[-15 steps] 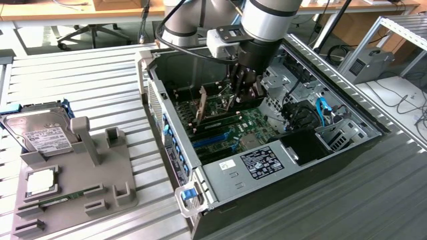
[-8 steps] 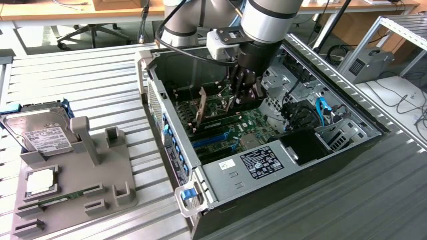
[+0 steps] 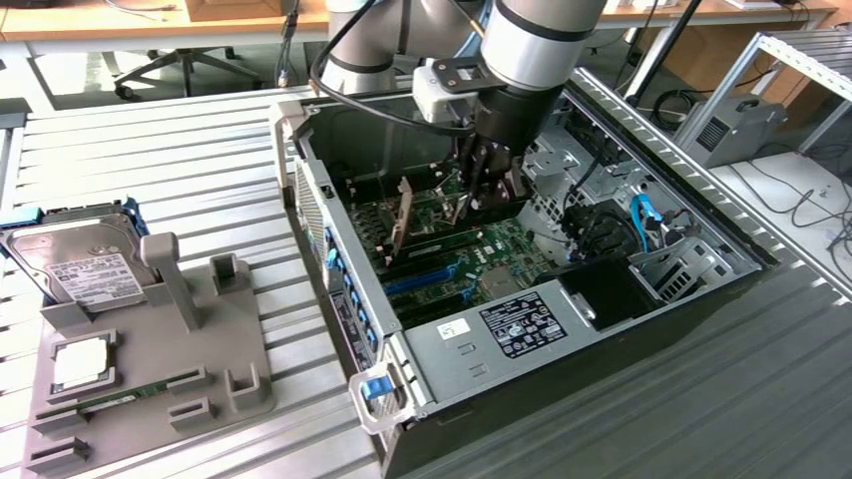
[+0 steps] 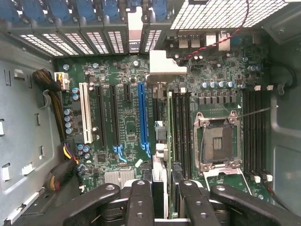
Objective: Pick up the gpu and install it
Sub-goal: 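Insert the gpu into the slot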
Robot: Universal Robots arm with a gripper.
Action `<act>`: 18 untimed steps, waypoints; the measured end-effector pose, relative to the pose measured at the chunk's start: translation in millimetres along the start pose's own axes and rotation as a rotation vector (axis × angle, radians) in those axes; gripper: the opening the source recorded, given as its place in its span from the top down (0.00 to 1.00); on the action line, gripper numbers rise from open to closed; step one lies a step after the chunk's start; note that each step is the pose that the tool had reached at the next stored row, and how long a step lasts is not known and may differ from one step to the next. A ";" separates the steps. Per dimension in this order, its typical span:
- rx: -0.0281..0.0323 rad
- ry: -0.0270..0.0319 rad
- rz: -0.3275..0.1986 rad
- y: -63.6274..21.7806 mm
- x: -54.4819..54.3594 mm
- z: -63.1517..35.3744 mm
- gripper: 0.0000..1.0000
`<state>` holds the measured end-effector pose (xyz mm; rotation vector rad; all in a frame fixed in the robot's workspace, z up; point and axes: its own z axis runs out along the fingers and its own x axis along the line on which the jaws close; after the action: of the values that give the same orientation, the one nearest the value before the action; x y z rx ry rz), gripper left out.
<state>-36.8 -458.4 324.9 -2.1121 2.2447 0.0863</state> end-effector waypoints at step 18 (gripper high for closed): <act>0.0000 0.0000 0.000 0.5 1.9 4.0 0.73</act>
<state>-37.3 -460.0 320.8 -2.1121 2.2446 0.0863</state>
